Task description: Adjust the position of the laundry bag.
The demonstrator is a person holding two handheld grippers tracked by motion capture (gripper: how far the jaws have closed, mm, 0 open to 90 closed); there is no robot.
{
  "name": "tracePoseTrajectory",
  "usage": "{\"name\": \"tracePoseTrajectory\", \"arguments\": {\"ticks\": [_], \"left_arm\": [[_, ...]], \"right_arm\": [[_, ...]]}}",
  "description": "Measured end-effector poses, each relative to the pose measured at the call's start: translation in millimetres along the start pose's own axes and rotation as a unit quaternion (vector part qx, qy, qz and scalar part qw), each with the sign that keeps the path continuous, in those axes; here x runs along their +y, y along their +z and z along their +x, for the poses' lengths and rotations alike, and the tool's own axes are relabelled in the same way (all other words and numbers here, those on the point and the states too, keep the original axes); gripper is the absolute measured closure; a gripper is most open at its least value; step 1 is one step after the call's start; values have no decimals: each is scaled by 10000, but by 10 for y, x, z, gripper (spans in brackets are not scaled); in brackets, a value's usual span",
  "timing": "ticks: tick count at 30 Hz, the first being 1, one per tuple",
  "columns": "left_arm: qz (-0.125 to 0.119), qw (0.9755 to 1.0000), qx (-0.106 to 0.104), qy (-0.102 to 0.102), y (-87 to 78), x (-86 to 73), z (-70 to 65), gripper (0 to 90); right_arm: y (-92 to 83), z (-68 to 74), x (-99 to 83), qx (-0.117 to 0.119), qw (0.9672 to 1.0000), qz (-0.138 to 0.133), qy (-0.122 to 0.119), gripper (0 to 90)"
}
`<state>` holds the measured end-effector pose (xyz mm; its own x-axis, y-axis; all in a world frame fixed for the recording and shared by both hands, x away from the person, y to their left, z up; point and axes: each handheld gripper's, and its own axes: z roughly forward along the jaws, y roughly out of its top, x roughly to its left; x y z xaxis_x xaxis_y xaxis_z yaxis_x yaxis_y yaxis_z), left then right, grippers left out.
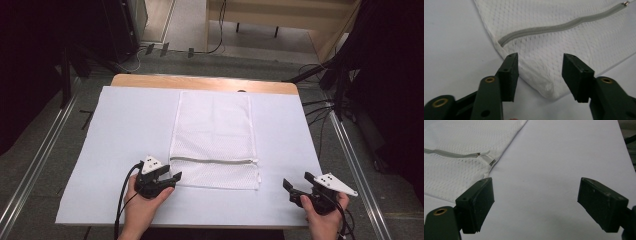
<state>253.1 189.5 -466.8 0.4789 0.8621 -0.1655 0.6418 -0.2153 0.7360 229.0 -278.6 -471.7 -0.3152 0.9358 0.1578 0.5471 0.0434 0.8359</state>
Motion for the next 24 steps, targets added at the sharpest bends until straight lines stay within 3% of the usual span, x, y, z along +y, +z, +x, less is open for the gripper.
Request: {"name": "tracePoseTrajectory", "arguments": {"ticks": [1, 2, 3, 4, 5, 8, 10, 14, 19, 24], "left_arm": [[45, 10000, -18, 39, 13, -9, -1, 525], [79, 10000, -36, 47, 22, -10, -5, 607], [93, 9999, -34, 47, 21, -7, 1, 607], [78, 9999, -68, 11, 17, -6, 14, 708], [85, 9999, -110, -22, 16, -5, 28, 708], [172, 9991, -383, -102, 5, -8, 75, 866], [189, 9986, -484, -132, -31, -26, 117, 892], [212, 9986, -468, -106, -94, -75, 140, 897], [303, 9986, -415, -130, -223, -191, 104, 896], [328, 9982, -383, -314, -376, -310, 37, 896]], "right_arm": [[2, 2, 1, 4, 10000, 3, -8, 141], [7, 1, 4, 21, 10000, -9, -46, 142], [7, 1, 4, 21, 10000, -9, -46, 142], [9, 7, 5, 10, 10000, 7, -35, 142], [9, 7, 5, 10, 10000, 7, -35, 142], [17, 23, 6, -45, 10000, 14, -33, 141], [22, 25, 6, -37, 10000, 13, -66, 141], [26, 35, 2, -19, 10000, 29, -82, 141], [35, 42, 2, -21, 10000, 29, -65, 141], [35, 44, 7, 10, 10000, 18, -32, 141]]}}
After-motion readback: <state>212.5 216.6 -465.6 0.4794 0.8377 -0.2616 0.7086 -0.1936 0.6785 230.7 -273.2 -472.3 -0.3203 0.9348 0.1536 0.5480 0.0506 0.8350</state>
